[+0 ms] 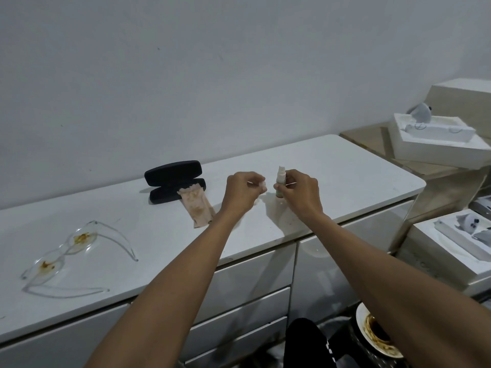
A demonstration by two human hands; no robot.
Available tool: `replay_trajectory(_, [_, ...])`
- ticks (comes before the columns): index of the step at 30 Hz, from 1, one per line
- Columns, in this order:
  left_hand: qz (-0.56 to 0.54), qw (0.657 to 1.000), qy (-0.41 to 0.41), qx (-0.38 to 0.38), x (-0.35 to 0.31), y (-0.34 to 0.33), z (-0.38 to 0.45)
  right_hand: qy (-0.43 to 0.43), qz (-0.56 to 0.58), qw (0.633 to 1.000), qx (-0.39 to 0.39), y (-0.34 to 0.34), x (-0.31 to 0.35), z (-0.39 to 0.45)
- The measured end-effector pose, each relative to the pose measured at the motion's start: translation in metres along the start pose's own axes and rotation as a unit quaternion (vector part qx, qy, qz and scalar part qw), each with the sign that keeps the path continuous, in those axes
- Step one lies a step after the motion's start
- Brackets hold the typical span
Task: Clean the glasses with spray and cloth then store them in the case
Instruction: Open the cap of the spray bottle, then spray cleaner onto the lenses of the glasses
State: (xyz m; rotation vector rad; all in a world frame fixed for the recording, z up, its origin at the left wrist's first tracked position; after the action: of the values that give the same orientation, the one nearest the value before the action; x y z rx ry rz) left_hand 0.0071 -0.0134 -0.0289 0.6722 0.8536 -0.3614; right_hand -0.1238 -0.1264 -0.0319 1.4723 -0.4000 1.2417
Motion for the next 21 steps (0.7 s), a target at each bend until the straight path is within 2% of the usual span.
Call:
replay_trajectory(6, [-0.015,0.999,0.043,0.012,0.02,-0.015,-0.012,-0.007,0.0,1.0,-0.004,-0.001,-0.002,-0.001])
replay_trajectory(14, [0.047,0.998,0.007,0.039,0.024,-0.02,-0.013,-0.014,0.004,1.0,0.011,-0.004,-0.003,-0.001])
replay_trajectory(17, [0.062,0.996,0.004,0.058,0.02,-0.015,-0.013,-0.009,0.038,0.999,0.005,-0.004,0.005,-0.001])
replay_trajectory(21, [0.086,0.995,-0.008,0.041,0.017,0.013,-0.011,0.03,0.087,0.996,0.006,-0.011,0.034,-0.003])
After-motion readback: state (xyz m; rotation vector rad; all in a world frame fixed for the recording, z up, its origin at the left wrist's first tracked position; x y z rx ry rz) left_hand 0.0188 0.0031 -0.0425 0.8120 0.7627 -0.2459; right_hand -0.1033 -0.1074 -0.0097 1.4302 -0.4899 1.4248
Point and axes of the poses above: each hand's wrist, its own z-axis towards the middle knuckle, its own y-axis out of the back of the hand, x = y × z, the point moved 3 cm from there along z, towards the middle knuckle, and after that the axes turned 13 degrees about -y, right-handed, at the moved point
